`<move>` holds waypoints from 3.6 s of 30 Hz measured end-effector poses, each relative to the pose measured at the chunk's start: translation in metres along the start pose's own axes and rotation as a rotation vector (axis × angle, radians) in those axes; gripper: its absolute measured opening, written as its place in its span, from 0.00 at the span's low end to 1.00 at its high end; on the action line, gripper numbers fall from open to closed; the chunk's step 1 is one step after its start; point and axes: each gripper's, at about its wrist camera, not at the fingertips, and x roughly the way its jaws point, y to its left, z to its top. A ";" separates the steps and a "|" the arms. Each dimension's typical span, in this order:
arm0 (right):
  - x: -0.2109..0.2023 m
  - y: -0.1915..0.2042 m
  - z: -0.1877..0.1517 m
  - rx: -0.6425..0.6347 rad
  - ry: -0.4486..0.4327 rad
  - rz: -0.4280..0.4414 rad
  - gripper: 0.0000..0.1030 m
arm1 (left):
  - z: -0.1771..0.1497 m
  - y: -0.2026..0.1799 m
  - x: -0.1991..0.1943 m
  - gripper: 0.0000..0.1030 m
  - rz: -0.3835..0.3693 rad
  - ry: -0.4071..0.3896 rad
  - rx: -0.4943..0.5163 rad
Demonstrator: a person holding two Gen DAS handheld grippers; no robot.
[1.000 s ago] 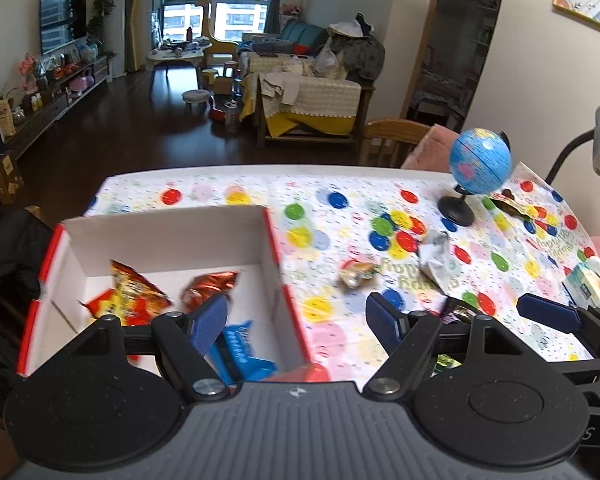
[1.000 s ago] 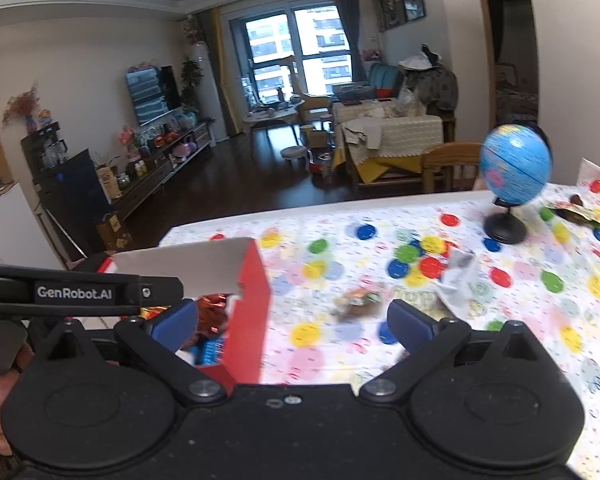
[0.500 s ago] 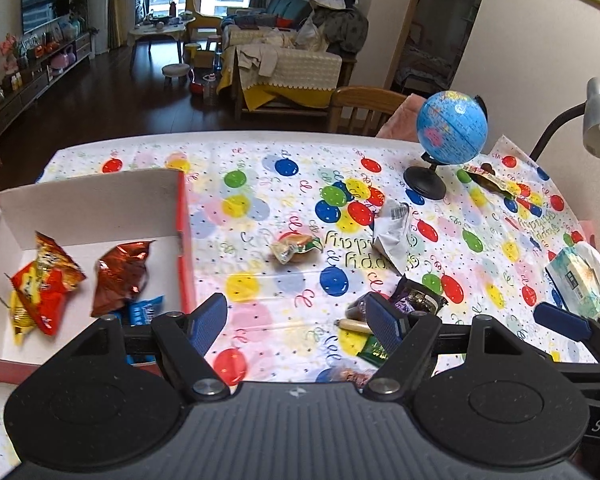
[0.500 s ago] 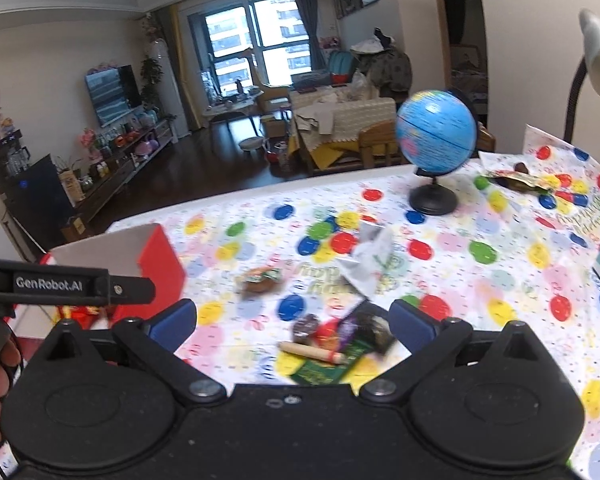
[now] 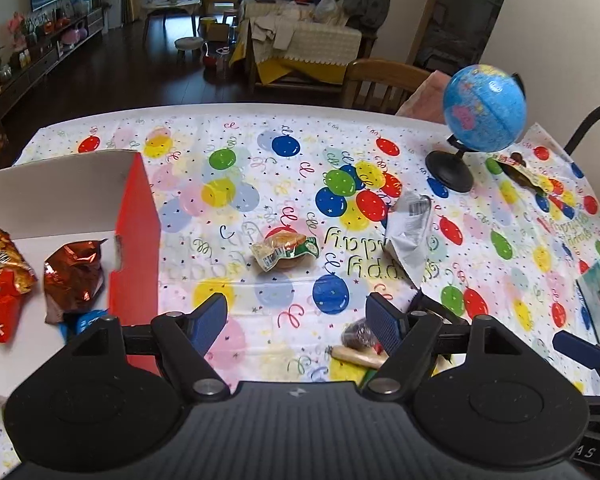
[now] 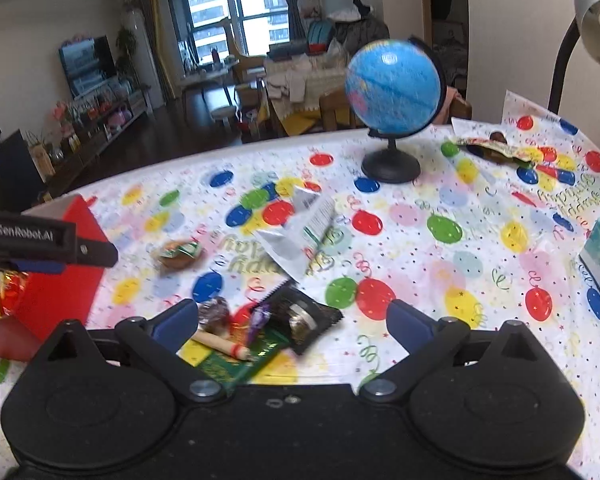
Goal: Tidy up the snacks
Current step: 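Grasp green-label cake pouch with left tool while right tool grasps black coffee packet, then carry the cake pouch and black packet over into the cardboard box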
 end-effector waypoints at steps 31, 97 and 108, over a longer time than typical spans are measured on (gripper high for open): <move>0.123 -0.010 0.002 -0.226 0.175 0.066 0.78 | 0.040 -0.012 0.152 0.74 0.133 0.211 0.102; -0.049 0.055 0.017 -0.188 -0.034 0.143 0.32 | -0.009 0.010 -0.059 0.56 0.059 -0.003 0.037; -0.066 0.114 0.023 -0.204 -0.064 0.155 0.32 | -0.013 0.061 -0.100 0.56 0.040 -0.041 0.030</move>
